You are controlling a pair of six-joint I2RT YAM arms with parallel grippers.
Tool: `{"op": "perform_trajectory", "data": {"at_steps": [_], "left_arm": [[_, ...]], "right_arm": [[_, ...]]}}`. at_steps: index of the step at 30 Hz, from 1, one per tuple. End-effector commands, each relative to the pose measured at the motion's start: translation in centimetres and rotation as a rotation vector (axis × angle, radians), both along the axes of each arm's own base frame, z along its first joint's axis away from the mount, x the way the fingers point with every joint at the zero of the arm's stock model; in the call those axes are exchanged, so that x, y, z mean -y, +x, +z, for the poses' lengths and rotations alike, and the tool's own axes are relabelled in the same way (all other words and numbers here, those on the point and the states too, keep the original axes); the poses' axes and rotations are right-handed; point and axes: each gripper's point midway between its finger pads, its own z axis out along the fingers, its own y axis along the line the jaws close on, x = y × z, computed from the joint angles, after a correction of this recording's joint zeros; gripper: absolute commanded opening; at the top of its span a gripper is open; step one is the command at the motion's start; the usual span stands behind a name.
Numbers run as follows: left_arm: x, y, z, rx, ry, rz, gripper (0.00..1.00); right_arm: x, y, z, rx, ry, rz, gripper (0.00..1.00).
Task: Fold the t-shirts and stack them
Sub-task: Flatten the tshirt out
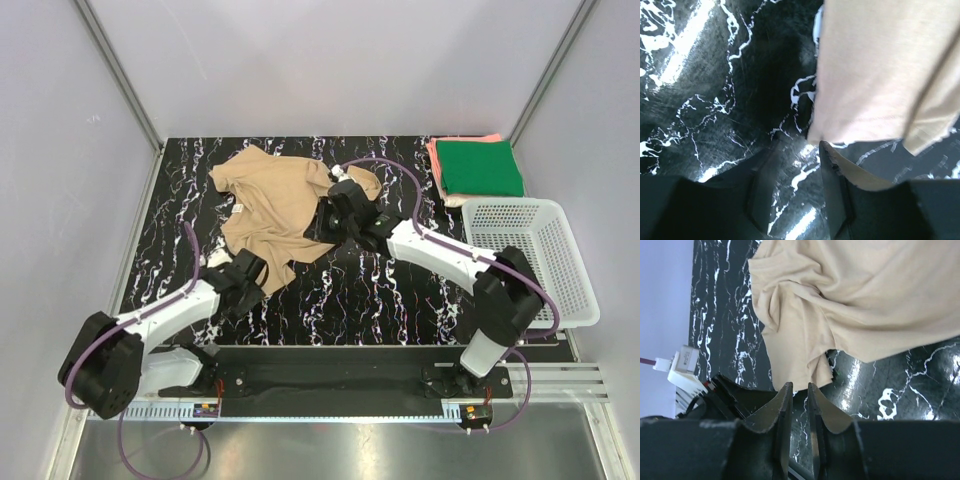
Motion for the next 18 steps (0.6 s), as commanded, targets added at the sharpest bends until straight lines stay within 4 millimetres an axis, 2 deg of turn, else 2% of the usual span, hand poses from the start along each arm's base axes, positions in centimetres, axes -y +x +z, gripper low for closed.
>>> {"op": "perform_trajectory", "data": {"at_steps": [1, 8, 10, 12, 13, 15, 17, 18], "left_arm": [[0.9, 2.0, 0.6, 0.051, -0.013, 0.015, 0.42], [-0.1, 2.4, -0.2, 0.045, 0.063, 0.024, 0.37], [-0.1, 2.9, -0.3, 0.052, 0.081, 0.018, 0.3], [-0.1, 3.7, 0.1, 0.064, 0.107, 0.0, 0.14], [0.2, 4.3, 0.5, 0.073, 0.113, -0.019, 0.01], [0.4, 4.9, 1.4, 0.093, 0.12, -0.046, 0.0], [-0.2, 5.8, 3.4, 0.128, 0.171, -0.074, 0.0], [-0.7, 6.1, 5.2, 0.172, 0.189, -0.075, 0.0]], "right_arm": [[0.7, 0.4, 4.5, 0.107, 0.062, -0.026, 0.25], [2.4, 0.8, 3.0, 0.112, 0.015, -0.076, 0.28], [3.7, 1.5, 2.3, 0.093, 0.006, -0.114, 0.3], [4.8, 1.8, 1.8, 0.074, 0.004, -0.141, 0.31], [5.8, 2.4, 1.9, 0.076, 0.004, -0.167, 0.32], [7.1, 3.0, 1.7, 0.081, -0.016, -0.202, 0.33], [9.5, 4.2, 1.2, 0.069, -0.055, -0.273, 0.37], [10.4, 4.7, 0.9, 0.056, -0.07, -0.304, 0.38]]}}
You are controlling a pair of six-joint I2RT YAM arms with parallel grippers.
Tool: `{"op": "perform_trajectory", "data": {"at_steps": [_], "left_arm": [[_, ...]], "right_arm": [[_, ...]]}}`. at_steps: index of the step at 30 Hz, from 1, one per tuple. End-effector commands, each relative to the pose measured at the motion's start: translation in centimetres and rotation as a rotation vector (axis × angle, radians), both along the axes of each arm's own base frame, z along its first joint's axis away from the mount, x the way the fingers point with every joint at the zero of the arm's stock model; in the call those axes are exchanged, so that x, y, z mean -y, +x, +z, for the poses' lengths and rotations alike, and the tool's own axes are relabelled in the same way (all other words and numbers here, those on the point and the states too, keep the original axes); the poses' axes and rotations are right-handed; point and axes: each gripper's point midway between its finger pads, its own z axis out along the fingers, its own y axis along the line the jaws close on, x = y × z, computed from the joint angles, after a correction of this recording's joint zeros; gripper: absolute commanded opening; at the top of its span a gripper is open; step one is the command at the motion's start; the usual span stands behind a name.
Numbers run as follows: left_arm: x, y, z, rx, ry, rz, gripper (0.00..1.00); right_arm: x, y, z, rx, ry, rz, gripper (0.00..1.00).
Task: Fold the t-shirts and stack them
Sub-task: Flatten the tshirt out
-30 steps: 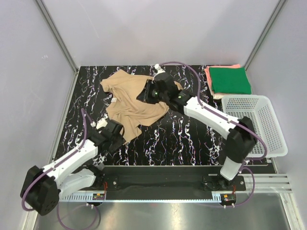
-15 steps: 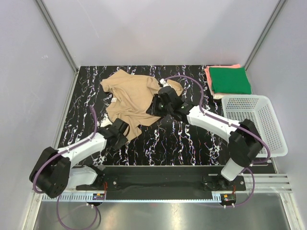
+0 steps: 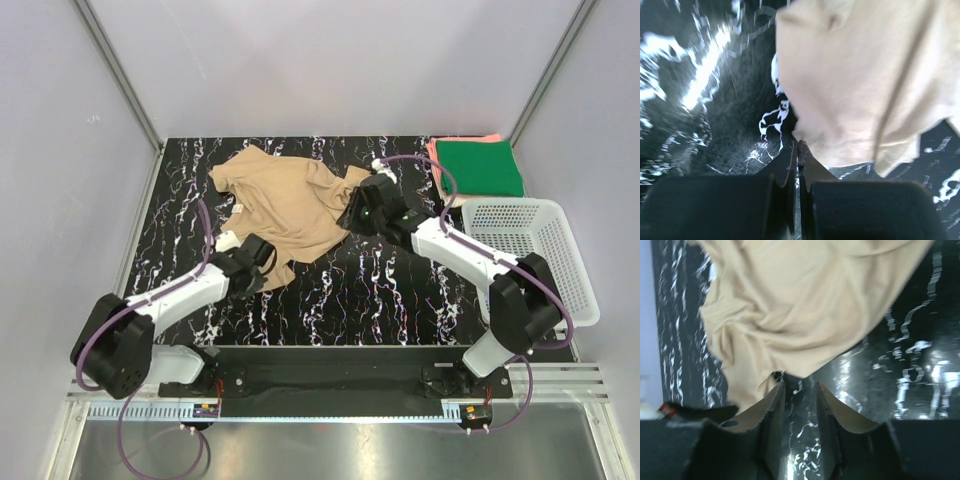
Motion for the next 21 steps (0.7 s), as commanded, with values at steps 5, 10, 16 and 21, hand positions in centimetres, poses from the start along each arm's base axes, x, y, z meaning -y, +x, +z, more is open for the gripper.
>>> {"op": "perform_trajectory", "data": {"at_steps": [5, 10, 16, 21], "left_arm": [[-7.5, 2.1, 13.6, 0.331, 0.329, 0.034, 0.0], [-9.6, 1.0, 16.6, 0.403, 0.323, 0.062, 0.0], [-11.1, -0.2, 17.9, 0.46, 0.335, 0.079, 0.0], [-11.5, -0.3, 18.5, 0.475, 0.345, 0.084, 0.0]], "right_arm": [[8.3, 5.0, -1.1, 0.01, -0.127, -0.249, 0.49], [10.0, 9.5, -3.8, -0.044, -0.14, -0.336, 0.59], [10.8, 15.0, -6.1, -0.061, -0.147, -0.408, 0.68], [10.3, 18.0, -7.5, -0.069, -0.135, -0.406, 0.69]]}}
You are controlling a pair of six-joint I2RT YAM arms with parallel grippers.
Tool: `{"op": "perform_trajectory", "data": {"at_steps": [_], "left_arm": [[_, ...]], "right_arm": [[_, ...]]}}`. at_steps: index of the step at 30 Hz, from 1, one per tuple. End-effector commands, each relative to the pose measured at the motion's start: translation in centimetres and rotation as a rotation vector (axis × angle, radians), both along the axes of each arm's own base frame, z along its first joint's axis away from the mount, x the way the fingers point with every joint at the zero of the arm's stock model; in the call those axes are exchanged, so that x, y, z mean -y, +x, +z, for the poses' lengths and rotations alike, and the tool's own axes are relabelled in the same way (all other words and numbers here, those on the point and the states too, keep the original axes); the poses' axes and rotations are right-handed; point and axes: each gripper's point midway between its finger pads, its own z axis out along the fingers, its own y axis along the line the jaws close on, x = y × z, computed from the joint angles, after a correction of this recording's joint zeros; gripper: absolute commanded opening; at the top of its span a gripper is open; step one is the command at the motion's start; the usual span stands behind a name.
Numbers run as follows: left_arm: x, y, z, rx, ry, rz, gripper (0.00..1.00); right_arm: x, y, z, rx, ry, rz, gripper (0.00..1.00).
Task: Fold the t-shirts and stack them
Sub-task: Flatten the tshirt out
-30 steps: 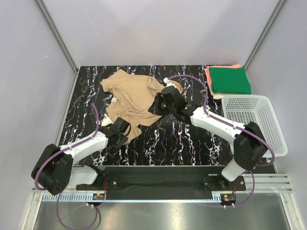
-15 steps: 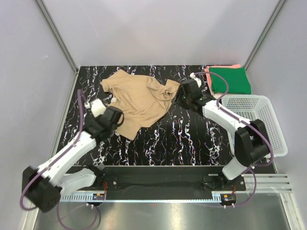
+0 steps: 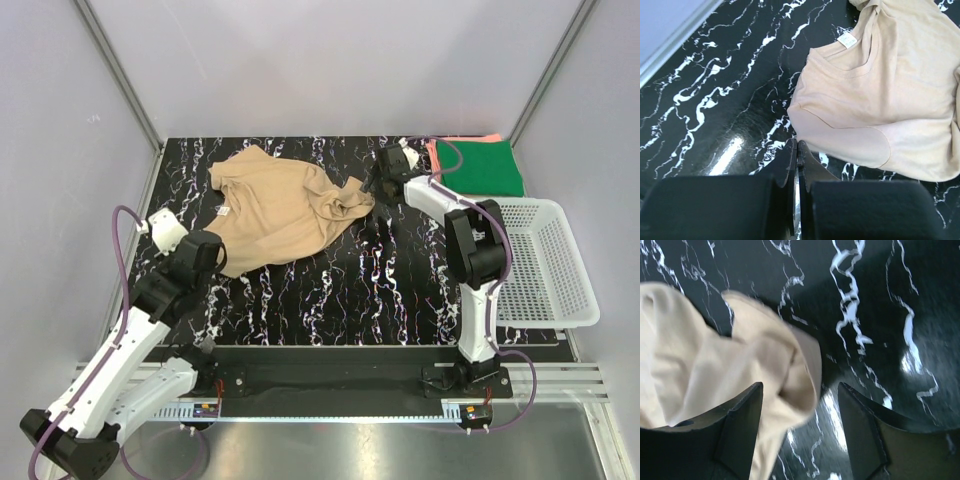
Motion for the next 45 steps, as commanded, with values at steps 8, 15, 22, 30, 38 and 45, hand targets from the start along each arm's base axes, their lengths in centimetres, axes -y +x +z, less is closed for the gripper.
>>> {"op": "perform_trajectory", "data": {"at_steps": [8, 15, 22, 30, 38, 45], "left_arm": [[-1.0, 0.2, 0.7, 0.034, 0.043, 0.025, 0.0], [-1.3, 0.5, 1.7, 0.053, 0.061, 0.044, 0.0], [-4.0, 0.8, 9.7, 0.175, 0.147, 0.12, 0.0], [-7.0, -0.4, 12.4, 0.2, 0.192, 0.195, 0.0], [-6.7, 1.2, 7.9, 0.079, 0.17, 0.134, 0.0], [-6.3, 2.7, 3.6, -0.014, 0.121, 0.095, 0.0]], "right_arm": [[-0.9, 1.4, -2.1, -0.053, 0.056, -0.013, 0.61], [-0.5, 0.3, -1.7, -0.062, 0.03, 0.017, 0.0], [3.8, -5.5, 8.1, -0.046, -0.053, -0.002, 0.0], [5.8, -12.4, 16.8, 0.051, 0.036, -0.022, 0.0], [4.5, -8.4, 12.5, -0.042, -0.002, 0.012, 0.0], [2.1, -4.0, 3.2, -0.236, -0.023, 0.106, 0.0]]}}
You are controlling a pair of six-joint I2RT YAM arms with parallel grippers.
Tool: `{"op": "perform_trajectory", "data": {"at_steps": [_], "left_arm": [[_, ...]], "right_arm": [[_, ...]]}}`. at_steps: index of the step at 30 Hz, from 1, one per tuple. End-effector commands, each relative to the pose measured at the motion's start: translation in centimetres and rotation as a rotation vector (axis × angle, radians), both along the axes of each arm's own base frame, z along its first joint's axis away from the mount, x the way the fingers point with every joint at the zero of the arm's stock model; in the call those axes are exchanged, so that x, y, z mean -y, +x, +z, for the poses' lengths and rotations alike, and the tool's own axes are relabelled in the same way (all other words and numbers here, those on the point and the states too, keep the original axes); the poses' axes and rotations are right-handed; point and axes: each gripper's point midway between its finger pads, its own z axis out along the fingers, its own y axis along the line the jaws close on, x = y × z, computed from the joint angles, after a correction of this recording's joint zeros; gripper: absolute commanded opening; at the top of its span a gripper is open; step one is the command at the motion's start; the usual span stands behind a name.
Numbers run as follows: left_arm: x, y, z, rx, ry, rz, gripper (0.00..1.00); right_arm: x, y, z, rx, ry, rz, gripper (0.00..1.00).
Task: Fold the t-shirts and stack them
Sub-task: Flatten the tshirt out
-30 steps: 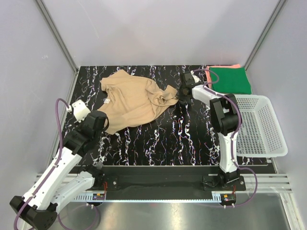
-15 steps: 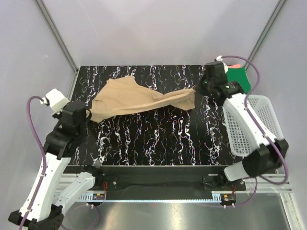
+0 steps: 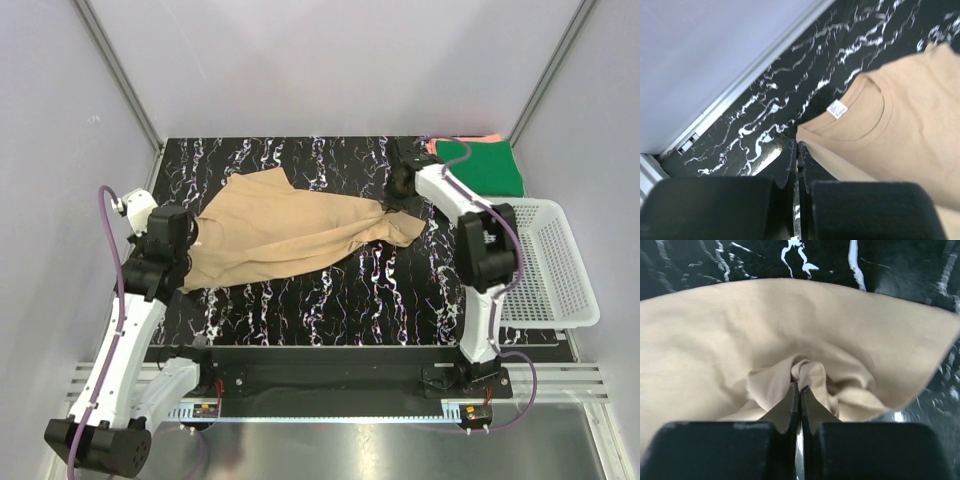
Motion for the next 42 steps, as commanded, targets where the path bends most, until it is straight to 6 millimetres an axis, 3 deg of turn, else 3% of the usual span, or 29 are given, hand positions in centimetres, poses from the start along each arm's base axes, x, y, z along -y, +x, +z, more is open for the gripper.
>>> {"op": "perform_trajectory", "data": {"at_steps": [1, 2, 5, 7, 8, 12, 13, 14, 15, 21, 22, 23, 29, 38, 42], "left_arm": [[1.3, 1.7, -0.4, 0.033, -0.073, -0.064, 0.0], [1.6, 1.9, -0.9, 0.022, -0.086, -0.071, 0.0], [2.3, 2.1, -2.2, 0.008, -0.125, -0.092, 0.0], [2.6, 2.1, -2.8, 0.001, -0.135, -0.107, 0.0], [2.7, 2.2, -3.3, -0.004, -0.137, -0.11, 0.0], [3.2, 2.4, -4.4, -0.013, -0.157, -0.131, 0.0], [3.4, 2.5, -4.5, -0.016, -0.163, -0.139, 0.0], [3.5, 2.6, -4.5, -0.014, -0.168, -0.142, 0.0], [3.6, 2.7, -4.6, -0.017, -0.171, -0.148, 0.0], [3.8, 2.9, -4.2, -0.002, -0.169, -0.166, 0.0], [3.8, 2.9, -4.3, -0.004, -0.172, -0.17, 0.0], [3.9, 2.8, -4.5, -0.007, -0.173, -0.171, 0.0], [4.0, 2.9, -4.4, 0.003, -0.179, -0.177, 0.0], [4.1, 2.9, -4.5, 0.004, -0.181, -0.18, 0.0], [4.1, 2.9, -4.5, 0.004, -0.18, -0.182, 0.0]], "right_arm": [[-1.0, 2.6, 0.9, 0.022, 0.03, 0.064, 0.07], [-0.9, 2.7, 0.0, 0.002, 0.022, 0.064, 0.12], [-0.1, 3.2, 1.3, 0.036, -0.004, 0.037, 0.32], [0.7, 3.0, 2.4, 0.054, -0.008, -0.017, 0.38], [0.9, 2.9, 4.1, 0.085, 0.005, -0.037, 0.41], [0.6, 1.4, 5.7, 0.096, 0.091, -0.138, 0.42], [0.4, 0.4, 4.6, 0.058, 0.128, -0.182, 0.41], [0.1, 0.4, 5.1, 0.084, 0.165, -0.197, 0.41], [-0.1, -0.8, 3.5, 0.041, 0.191, -0.227, 0.39], [1.0, -1.8, 2.0, 0.102, 0.208, -0.312, 0.34], [1.0, -2.4, 0.9, 0.086, 0.214, -0.313, 0.33], [0.4, -1.7, 1.4, 0.131, 0.254, -0.297, 0.33], [-0.6, -1.4, -1.7, 0.123, 0.302, -0.277, 0.34], [-2.3, -2.0, -2.1, 0.141, 0.35, -0.273, 0.38], [-1.3, -3.0, -2.9, 0.137, 0.324, -0.329, 0.37]]}}
